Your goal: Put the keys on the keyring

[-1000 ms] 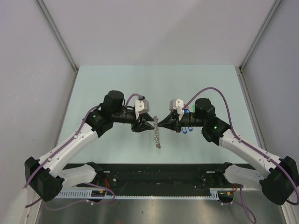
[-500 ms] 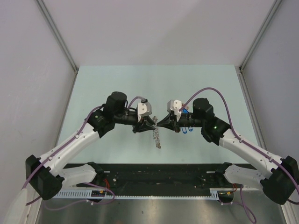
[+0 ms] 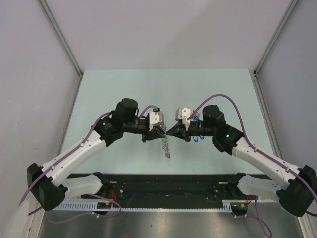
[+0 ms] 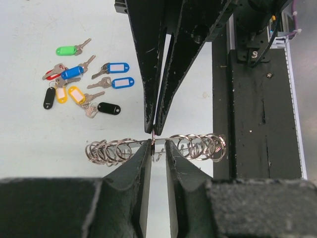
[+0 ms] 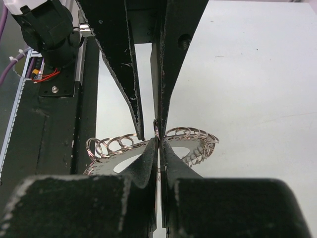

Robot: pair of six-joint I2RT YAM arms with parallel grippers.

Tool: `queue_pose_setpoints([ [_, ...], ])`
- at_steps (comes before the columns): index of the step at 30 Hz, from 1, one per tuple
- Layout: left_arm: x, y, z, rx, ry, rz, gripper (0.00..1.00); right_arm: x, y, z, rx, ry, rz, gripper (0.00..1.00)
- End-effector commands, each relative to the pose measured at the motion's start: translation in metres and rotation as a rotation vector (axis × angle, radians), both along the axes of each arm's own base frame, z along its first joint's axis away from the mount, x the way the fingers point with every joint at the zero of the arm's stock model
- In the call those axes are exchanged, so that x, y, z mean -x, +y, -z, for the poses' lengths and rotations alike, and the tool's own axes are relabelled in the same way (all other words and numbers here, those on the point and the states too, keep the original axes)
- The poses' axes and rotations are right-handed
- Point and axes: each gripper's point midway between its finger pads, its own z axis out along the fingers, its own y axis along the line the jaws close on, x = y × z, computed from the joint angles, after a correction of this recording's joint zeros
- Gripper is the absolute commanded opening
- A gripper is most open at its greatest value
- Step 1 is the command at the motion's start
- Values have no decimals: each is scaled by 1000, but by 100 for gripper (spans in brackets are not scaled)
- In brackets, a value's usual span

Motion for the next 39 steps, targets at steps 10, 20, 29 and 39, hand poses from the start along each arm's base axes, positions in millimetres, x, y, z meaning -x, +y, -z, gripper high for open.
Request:
queue_pose_setpoints([
  [10,-2,-3,-12,-9,-76,8,11,-3,5,-36,-60,-97,6,0],
  [20,-6,-3,-13,100,-91,-81,0,3,2,-45,-87,-53,26,41],
  [29,-2,3,-21,249,-124,-148,0,-18,-25,-52,-140,104,233,89],
  [39,-7,14,-22,240,-162,-144,0,-58,-88,-59,-397,198,631,100],
])
